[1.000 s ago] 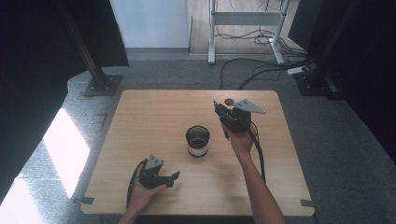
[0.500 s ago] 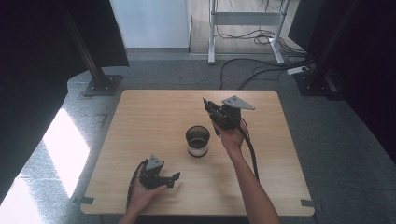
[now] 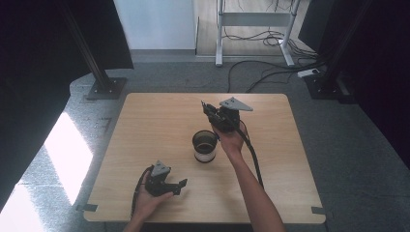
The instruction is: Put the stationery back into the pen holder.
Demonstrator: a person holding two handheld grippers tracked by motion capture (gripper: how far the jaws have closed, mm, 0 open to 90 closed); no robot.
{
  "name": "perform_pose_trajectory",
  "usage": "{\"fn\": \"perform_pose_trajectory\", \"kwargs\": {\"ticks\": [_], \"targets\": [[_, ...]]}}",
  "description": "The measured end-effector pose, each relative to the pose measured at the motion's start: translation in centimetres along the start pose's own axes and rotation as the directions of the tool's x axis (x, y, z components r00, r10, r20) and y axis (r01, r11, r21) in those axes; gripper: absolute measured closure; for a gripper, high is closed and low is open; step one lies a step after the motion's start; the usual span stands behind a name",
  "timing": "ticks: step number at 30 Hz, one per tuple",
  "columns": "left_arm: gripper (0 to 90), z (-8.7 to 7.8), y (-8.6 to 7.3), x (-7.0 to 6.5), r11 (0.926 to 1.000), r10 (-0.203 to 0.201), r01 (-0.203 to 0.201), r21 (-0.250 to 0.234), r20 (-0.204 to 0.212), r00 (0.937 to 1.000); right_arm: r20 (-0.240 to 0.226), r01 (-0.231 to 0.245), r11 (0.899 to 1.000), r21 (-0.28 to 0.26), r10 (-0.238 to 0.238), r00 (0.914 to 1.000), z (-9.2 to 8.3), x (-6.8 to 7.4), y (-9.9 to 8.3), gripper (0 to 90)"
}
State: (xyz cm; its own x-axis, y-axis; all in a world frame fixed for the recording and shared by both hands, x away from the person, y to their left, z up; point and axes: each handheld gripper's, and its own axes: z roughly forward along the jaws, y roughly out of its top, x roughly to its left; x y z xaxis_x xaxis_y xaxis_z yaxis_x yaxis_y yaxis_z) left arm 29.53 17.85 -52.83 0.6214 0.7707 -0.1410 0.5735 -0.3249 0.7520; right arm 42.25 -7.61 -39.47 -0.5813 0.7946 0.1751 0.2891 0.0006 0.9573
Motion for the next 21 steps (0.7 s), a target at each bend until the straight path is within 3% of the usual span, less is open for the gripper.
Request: {"fn": "perform_pose_trajectory", "kwargs": {"ticks": [21], "targets": [[14.6, 0.4, -0.3, 0.3, 0.9999, -0.002, 0.002, 0.017, -0.003, 1.0, 0.012, -0.003, 1.0, 0.009, 0.003, 0.9999, 4.0, 0.2, -0.6, 78.9]]}}
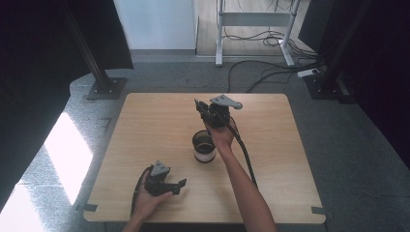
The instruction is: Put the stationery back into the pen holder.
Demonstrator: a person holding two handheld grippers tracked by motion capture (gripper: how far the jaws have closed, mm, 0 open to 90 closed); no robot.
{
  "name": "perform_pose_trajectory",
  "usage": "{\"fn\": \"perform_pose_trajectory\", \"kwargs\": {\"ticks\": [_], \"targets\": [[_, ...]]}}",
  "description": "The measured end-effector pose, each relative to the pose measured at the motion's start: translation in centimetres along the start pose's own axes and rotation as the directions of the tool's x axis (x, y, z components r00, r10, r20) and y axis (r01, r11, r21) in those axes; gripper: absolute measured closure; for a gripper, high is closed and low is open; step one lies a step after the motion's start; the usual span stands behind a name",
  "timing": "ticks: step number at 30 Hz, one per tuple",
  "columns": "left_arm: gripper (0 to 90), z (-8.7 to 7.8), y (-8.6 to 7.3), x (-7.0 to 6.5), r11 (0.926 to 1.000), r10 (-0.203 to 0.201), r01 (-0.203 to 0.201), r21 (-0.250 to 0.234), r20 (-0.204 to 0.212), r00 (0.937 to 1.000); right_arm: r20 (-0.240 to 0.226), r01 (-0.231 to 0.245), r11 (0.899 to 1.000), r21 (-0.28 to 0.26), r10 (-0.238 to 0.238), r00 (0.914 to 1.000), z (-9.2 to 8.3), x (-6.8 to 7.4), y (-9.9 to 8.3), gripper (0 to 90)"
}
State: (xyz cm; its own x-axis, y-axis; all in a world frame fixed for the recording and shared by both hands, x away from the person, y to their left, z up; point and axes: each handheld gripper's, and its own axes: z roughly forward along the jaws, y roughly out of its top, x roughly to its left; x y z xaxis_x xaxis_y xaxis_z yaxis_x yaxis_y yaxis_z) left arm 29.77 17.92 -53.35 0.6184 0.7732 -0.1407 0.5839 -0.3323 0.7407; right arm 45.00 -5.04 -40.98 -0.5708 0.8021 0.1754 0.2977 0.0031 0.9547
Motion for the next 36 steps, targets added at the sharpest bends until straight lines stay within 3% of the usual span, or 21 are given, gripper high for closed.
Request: {"fn": "perform_pose_trajectory", "kwargs": {"ticks": [10, 26, 36], "targets": [[14.7, 0.4, -0.1, -0.1, 0.9998, 0.013, -0.013, 0.015, -0.006, 0.9999, 0.028, 0.019, 0.999, 0.039, -0.02, 0.9994, 1.4, -0.5, -0.9, 78.8], [14.7, 0.6, -0.2, -0.2, 0.9996, 0.019, -0.018, 0.022, -0.009, 0.9998, 0.063, 0.022, 0.999, 0.041, -0.024, 0.9977, 2.2, -1.3, -2.3, 78.7], [14.8, 0.8, -0.3, -0.4, 0.9992, 0.026, -0.026, 0.031, -0.01, 0.9996, 0.061, 0.03, 0.998, 0.052, -0.033, 0.9976, 2.5, -1.2, -3.3, 78.6]]}}
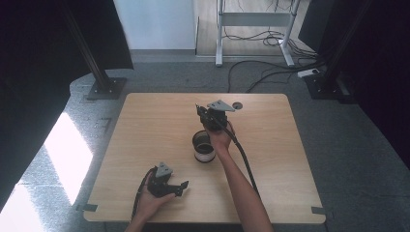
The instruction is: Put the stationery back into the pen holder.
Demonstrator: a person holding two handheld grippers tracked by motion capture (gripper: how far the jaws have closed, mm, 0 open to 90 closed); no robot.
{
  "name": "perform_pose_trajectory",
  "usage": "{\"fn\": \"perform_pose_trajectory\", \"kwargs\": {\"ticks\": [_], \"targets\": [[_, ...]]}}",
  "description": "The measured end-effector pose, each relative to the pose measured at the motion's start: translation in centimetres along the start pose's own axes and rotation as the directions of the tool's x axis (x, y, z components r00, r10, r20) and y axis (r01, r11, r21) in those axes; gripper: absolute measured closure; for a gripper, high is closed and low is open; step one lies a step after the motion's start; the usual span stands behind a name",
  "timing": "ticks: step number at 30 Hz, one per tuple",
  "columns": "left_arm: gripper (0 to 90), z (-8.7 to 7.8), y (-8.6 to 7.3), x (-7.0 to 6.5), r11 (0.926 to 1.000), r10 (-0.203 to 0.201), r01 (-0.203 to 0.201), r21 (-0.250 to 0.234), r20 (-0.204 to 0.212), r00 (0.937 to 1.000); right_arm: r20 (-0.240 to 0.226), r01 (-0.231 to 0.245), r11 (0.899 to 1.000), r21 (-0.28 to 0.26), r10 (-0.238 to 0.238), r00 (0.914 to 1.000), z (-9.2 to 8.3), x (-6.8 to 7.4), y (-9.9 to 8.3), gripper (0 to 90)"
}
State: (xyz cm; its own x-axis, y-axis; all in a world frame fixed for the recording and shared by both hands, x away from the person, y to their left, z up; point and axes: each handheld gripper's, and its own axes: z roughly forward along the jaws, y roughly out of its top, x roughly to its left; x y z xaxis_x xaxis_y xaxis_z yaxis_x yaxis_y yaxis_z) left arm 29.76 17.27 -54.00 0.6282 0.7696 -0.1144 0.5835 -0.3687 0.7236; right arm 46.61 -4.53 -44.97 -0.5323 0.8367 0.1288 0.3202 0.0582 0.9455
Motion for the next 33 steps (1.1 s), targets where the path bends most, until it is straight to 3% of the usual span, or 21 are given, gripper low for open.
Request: {"fn": "perform_pose_trajectory", "kwargs": {"ticks": [13, 33], "targets": [[14.7, 0.4, -0.1, -0.6, 0.9998, 0.014, -0.014, 0.011, 0.007, 0.9999, 0.0, 0.022, 0.999, 0.028, -0.022, 0.9998, -1.1, 0.1, -0.7, 78.5], [14.7, 0.8, -0.1, -1.1, 0.9993, 0.027, -0.027, 0.024, 0.014, 0.9995, -0.033, 0.019, 1.0, 0.009, -0.018, 0.9993, -3.2, 0.7, -2.7, 78.0]]}}
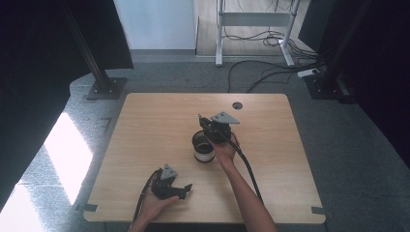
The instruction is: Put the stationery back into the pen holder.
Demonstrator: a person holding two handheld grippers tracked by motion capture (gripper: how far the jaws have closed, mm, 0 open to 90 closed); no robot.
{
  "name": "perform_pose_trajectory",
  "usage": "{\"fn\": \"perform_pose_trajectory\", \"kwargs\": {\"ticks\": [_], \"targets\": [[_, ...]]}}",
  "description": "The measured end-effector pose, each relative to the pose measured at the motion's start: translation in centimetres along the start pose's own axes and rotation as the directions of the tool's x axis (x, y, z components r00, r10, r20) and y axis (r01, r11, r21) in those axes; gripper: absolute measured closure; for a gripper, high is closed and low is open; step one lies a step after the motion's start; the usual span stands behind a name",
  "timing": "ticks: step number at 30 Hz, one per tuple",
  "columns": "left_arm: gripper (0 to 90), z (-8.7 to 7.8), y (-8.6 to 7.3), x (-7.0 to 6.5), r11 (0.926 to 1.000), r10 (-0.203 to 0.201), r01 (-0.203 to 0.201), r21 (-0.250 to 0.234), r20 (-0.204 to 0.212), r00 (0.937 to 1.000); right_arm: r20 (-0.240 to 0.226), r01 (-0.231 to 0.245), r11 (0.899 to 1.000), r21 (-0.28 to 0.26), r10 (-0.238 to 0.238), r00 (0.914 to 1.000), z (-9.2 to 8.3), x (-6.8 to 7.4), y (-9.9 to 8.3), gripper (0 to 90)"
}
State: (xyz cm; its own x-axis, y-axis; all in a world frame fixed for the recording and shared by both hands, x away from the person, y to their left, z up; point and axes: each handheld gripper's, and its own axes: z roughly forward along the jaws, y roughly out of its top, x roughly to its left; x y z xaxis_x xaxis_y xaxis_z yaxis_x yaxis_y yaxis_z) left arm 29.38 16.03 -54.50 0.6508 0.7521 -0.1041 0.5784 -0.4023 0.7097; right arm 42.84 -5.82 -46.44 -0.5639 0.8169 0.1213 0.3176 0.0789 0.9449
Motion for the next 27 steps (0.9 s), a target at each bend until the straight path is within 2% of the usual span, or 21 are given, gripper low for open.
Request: {"fn": "perform_pose_trajectory", "kwargs": {"ticks": [9, 18, 27], "targets": [[14.7, 0.2, 0.0, -0.2, 1.0, 0.002, -0.002, 0.007, 0.006, 1.0, -0.021, -0.006, 1.0, -0.002, 0.006, 0.9998, -1.4, 0.2, -1.1, 77.8], [14.7, 0.3, 0.0, -0.4, 0.9999, 0.005, -0.005, 0.009, 0.006, 1.0, -0.023, -0.018, 1.0, 0.016, 0.018, 0.9996, -2.4, -0.2, -2.2, 77.7], [14.7, 0.0, 0.1, -0.2, 1.0, 0.004, -0.004, 0.005, 0.005, 1.0, -0.022, -0.021, 1.0, 0.002, 0.021, 0.9996, -2.9, -0.5, -2.2, 77.9]]}}
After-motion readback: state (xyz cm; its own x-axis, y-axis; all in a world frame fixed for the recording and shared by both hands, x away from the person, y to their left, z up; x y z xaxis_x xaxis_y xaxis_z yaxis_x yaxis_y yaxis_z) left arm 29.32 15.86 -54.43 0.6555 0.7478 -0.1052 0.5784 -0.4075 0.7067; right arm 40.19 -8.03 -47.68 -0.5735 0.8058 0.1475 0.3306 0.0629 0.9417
